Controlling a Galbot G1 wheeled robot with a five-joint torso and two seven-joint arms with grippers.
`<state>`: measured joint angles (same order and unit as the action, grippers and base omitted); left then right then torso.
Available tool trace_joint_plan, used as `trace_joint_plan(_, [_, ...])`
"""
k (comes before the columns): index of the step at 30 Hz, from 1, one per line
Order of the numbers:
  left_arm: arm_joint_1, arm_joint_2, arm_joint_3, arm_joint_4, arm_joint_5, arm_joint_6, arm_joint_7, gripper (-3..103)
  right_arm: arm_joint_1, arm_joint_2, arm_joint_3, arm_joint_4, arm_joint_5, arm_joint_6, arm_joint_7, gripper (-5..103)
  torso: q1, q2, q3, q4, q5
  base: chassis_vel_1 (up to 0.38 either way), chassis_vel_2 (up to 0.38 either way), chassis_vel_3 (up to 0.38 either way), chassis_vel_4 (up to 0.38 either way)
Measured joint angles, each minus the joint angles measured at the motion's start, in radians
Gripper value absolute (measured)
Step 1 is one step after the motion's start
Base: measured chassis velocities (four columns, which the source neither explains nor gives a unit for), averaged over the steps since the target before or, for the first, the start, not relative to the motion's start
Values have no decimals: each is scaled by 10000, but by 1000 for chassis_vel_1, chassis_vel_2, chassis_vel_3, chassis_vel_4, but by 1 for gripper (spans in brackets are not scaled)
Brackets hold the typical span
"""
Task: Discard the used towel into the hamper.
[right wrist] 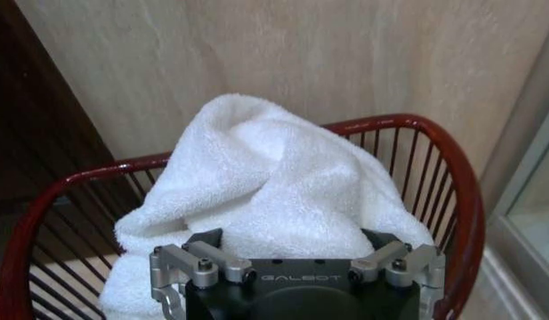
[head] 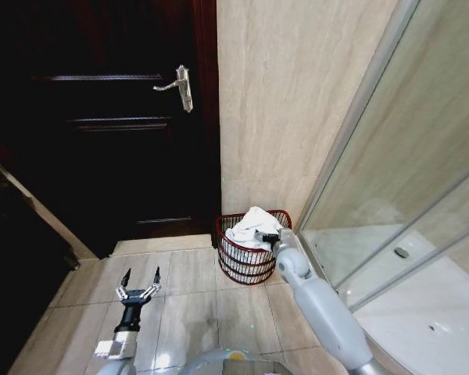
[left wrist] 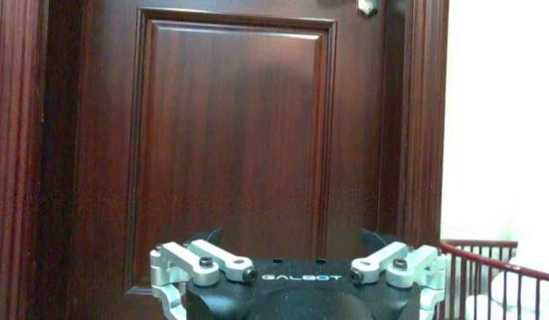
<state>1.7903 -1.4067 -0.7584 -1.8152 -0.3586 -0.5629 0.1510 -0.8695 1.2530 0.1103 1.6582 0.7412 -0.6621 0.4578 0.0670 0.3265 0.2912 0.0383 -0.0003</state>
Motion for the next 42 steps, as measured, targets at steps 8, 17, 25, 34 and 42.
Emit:
trace_joint_plan(8, [-26, -83, -104, -101, 3, 62, -62, 100, 523, 29, -245, -717, -743, 34, -296, 100, 0, 0, 2, 1, 5, 0, 0, 0, 0])
trace_joint_plan(17, [-276, -240, -3, 142, -38, 31, -72, 100, 362, 52, -507, 463, -1077, 1355, -802, 100, 0, -1, 2, -1, 1, 0, 0, 0, 0])
trace_joint_plan(25, [-399, -370, -115, 15, -157, 40, -100, 100, 651, 339, -1186, 43, -1072, 2019, -2331, 100, 0, -1, 2, 0, 3, 0, 0, 0, 0])
trace_joint_plan(34, [-435, -590, -177, 30, -212, 15, -196, 100, 1433, 743, -1317, -1700, -549, 1309, -1905, 100, 1, -2, 2, 2, 3, 0, 0, 0, 0])
trace_joint_plan(42, [-467, -618, -157, 5, -219, 10, -208, 100, 1257, 318, -914, -1647, -180, 863, -575, 100, 0, -2, 1, -1, 3, 0, 0, 0, 0])
